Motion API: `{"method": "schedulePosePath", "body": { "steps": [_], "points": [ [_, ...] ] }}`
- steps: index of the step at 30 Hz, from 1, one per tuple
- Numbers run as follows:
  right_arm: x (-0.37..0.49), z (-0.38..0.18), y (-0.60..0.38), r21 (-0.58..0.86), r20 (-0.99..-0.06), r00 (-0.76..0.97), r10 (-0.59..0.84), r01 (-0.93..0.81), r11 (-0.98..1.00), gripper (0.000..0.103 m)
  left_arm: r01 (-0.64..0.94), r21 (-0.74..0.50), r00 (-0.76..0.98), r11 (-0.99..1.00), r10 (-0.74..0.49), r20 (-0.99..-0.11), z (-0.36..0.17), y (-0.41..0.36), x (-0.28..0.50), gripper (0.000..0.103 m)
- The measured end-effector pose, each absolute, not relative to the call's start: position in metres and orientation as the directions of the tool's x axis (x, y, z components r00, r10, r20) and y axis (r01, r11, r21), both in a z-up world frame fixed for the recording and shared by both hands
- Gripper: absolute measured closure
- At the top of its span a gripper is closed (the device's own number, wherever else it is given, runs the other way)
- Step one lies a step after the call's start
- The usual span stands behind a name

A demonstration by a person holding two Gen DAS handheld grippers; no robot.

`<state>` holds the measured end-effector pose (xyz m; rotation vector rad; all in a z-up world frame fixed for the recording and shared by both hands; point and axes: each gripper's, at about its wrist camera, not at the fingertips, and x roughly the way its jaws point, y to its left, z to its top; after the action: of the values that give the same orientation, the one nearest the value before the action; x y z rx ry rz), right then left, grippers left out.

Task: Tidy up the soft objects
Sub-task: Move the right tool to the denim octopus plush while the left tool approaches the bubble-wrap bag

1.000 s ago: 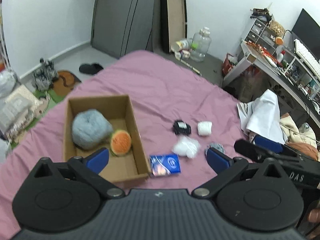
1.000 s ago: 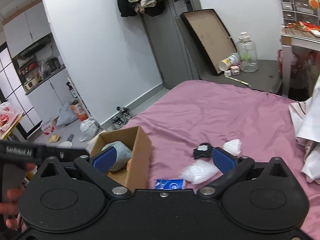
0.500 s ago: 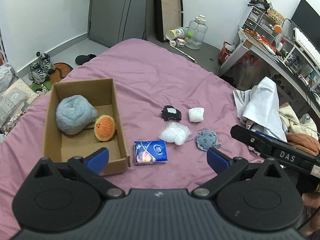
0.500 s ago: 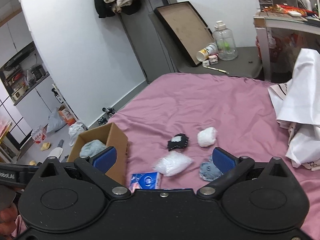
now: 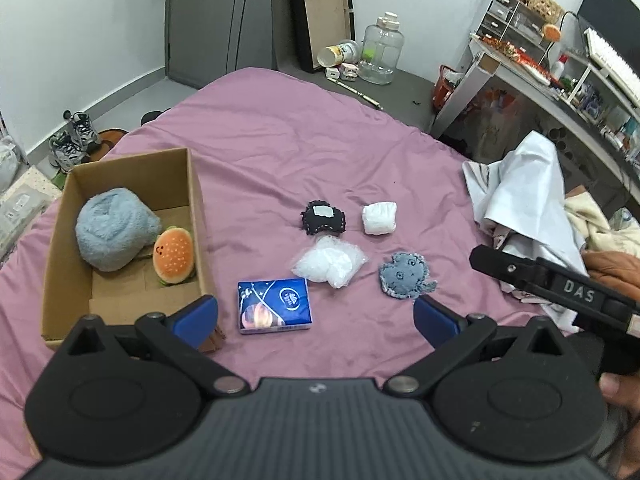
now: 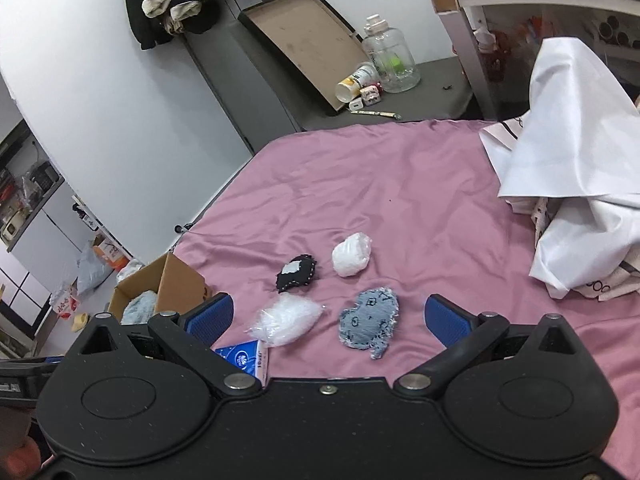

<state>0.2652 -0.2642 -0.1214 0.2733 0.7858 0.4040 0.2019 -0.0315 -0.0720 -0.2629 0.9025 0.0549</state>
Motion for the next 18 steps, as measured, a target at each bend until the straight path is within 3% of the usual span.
{"method": "schedulePosePath", "body": {
  "steps": [7, 18],
  "points": [
    [0.275, -0.135, -0.274, 0.415, -0.634, 0.632, 0.446, -0.209, 0.886, 0.001, -0.157, -0.182, 0.617, 0.971, -0.048, -0.785, -0.09, -0.043, 0.221, 0.0],
    [0.299, -0.165, -0.284, 0.503, -0.651, 0.593, 0.473, -0.13, 0.855, 0.02, -0.134, -0.188, 0.599, 0.973, -0.072, -0.798, -0.119, -0.056, 0.262, 0.002]
  ]
}}
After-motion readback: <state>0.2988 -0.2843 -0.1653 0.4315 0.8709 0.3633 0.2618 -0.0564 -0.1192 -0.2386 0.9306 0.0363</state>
